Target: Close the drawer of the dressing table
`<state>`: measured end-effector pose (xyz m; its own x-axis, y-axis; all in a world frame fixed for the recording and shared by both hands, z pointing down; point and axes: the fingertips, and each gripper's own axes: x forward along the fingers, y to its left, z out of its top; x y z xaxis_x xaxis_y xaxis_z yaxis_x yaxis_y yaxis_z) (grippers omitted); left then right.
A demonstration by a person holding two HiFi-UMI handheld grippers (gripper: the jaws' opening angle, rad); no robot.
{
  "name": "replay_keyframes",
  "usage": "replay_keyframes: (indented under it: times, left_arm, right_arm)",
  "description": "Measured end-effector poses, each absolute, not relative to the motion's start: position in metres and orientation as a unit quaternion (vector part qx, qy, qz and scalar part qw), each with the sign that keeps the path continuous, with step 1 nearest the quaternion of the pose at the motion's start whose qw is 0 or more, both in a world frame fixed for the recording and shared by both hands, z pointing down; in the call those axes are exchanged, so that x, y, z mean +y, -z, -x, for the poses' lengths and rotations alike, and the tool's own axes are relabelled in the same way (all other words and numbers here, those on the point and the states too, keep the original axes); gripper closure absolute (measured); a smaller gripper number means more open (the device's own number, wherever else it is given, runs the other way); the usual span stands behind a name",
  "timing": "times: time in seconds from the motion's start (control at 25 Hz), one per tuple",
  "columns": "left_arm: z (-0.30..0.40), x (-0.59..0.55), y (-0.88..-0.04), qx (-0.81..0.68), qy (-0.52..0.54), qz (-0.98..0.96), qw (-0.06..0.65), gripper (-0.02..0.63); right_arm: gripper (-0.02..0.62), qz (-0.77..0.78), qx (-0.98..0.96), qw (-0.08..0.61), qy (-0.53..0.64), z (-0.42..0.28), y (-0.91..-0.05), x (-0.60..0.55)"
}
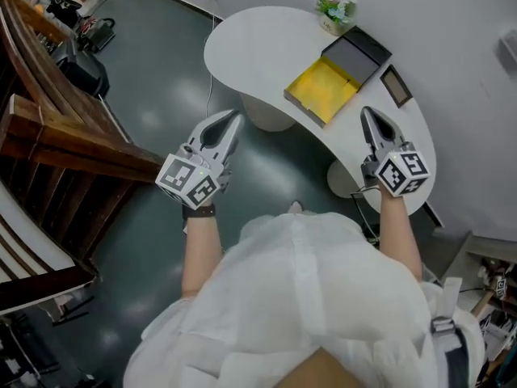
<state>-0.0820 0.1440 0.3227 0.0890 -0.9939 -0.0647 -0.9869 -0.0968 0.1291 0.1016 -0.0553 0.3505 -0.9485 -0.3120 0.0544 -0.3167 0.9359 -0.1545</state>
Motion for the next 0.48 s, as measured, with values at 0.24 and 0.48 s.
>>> replay_keyframes:
  times: [0.24, 0.48]
  left_arm:
    - [0.085, 0.063, -0.328, -0.599, 0.033, -0.799, 0.031, 0.588]
    - [0.105, -0.021, -0.338, -0.525, 0.025, -0.850, 0.044, 0.588]
  right_arm:
    - [0.584, -0.178, -0.980, 0.036, -0.087, -0.094, -0.361, -0.078]
    - [0.583, -0.237, -0.965, 0.030, -0.109, -0.076, -0.374, -0.112]
